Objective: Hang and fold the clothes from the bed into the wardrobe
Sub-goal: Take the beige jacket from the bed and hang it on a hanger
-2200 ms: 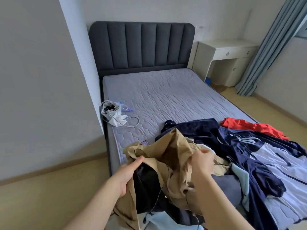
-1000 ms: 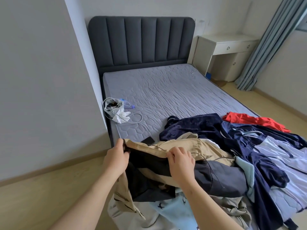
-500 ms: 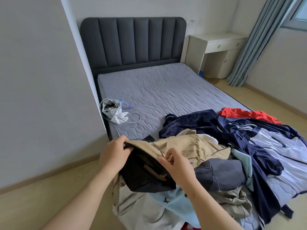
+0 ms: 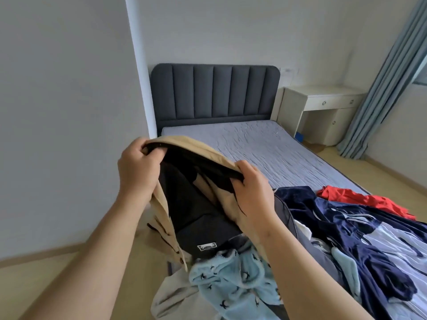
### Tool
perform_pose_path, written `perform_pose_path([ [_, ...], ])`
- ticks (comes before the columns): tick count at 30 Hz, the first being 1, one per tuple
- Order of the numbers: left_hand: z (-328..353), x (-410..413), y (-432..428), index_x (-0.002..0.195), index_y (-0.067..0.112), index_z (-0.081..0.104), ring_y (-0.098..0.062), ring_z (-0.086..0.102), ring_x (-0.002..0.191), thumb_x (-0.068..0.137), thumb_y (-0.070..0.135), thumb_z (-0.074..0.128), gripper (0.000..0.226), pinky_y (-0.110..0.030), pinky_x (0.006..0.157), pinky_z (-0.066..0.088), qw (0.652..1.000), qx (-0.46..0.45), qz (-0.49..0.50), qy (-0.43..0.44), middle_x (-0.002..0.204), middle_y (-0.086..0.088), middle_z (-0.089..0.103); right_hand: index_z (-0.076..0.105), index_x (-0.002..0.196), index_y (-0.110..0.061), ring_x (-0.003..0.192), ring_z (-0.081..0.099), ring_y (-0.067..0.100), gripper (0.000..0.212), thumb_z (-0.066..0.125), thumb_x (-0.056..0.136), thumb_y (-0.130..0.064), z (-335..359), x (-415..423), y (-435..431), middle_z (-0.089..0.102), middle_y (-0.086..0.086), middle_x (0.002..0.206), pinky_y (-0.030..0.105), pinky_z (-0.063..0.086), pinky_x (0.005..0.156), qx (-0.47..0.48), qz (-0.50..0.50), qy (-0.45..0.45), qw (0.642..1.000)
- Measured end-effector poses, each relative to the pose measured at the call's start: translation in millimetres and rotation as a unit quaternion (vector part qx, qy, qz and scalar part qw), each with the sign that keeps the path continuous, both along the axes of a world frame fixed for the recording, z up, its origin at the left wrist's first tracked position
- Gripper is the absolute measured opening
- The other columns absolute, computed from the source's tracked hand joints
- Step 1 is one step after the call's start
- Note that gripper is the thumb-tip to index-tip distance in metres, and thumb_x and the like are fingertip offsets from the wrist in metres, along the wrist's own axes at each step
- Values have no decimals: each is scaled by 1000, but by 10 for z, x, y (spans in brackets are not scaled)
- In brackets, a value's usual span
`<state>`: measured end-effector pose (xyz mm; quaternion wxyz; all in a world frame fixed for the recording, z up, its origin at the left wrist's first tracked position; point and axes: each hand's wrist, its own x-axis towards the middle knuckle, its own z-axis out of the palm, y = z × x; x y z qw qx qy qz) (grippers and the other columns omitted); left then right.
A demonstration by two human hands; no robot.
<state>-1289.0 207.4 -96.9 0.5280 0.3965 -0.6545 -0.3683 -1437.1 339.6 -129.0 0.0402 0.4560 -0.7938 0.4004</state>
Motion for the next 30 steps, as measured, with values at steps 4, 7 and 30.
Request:
perform_pose_path([
  [4,309,495,58,72,17,54,-2,48,59,81,24,58,12,-19,56,39,992,-80,95,3,63,11,51,58,102,-17,82,48,18,21,51,85,-6,449,278,-181,54,-3,91,29,33,58,-91,73,-8,993],
  [7,390,1044,173,70,23,47,1,47,57,81,26,59,16,-9,52,35,976,-118,180,-1,62,12,48,60,99,-18,80,48,13,24,49,84,-3,630,664,-349,57,-5,89,17,36,60,-133,154,-39,978],
  [30,511,5608,1175,70,33,58,-4,55,73,69,25,78,21,-19,59,38,864,108,388,-303,75,9,63,61,79,-14,77,57,24,14,49,80,-6,713,4794,-1203,60,3,72,27,39,57,4,546,-97,832],
])
